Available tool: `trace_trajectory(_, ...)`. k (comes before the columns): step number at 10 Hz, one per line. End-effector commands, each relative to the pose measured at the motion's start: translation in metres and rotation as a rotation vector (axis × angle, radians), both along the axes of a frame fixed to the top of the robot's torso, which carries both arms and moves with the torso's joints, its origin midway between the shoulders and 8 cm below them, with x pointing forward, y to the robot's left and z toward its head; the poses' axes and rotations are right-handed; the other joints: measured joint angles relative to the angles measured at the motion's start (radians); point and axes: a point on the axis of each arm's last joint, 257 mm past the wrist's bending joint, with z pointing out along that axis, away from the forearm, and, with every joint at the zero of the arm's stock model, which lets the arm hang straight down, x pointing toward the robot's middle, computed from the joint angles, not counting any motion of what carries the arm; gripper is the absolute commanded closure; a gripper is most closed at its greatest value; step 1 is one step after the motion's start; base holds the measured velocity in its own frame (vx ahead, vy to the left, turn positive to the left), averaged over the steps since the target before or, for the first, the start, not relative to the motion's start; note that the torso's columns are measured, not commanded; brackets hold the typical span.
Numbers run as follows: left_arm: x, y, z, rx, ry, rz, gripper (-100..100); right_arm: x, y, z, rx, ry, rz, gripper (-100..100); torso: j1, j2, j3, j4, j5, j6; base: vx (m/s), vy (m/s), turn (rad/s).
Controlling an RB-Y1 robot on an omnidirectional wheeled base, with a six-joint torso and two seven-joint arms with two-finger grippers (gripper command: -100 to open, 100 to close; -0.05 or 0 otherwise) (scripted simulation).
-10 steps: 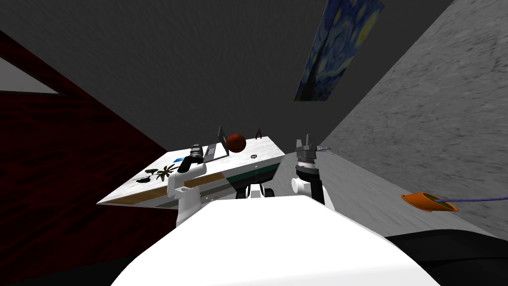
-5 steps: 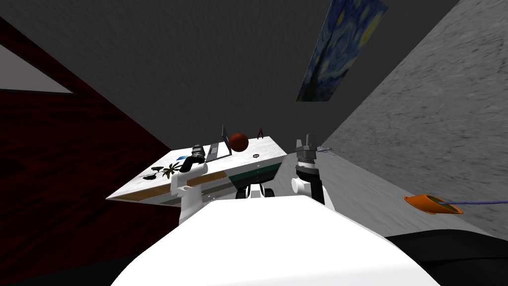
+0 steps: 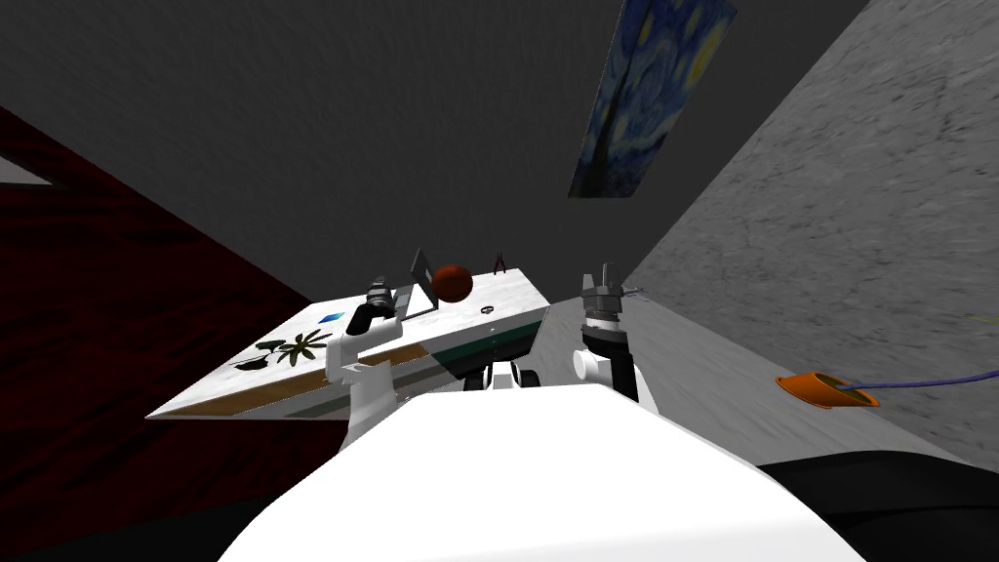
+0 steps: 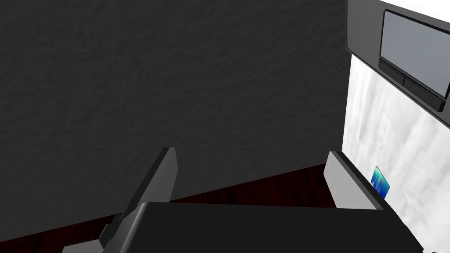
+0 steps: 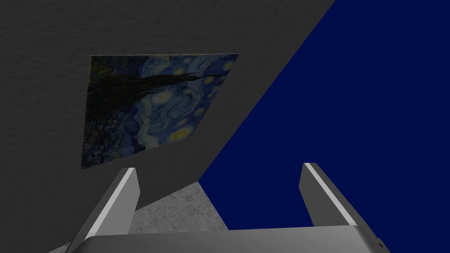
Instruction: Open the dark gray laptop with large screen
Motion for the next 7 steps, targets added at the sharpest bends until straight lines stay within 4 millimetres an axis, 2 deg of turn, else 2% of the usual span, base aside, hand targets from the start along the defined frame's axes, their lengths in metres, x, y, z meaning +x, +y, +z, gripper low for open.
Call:
trace_trajectory(1, -0.006, 0.014, 0.005, 0.040, 0.027, 0.048, -100, 0.000, 0.000, 0.000, 0.000, 0.000, 0.000, 0, 0.001, 0.000, 0.000, 0.000, 0.000, 0.000, 0.044, -0.138, -0.073)
trace_trajectory(7, -0.028, 0.055, 0.031, 0.159, 0.091, 0.176, -100, 0.000, 0.000, 0.000, 0.000, 0.000, 0.000, 0, -0.003, 0.001, 0.001, 0.000, -0.001, 0.002, 0.051, -0.166, -0.066)
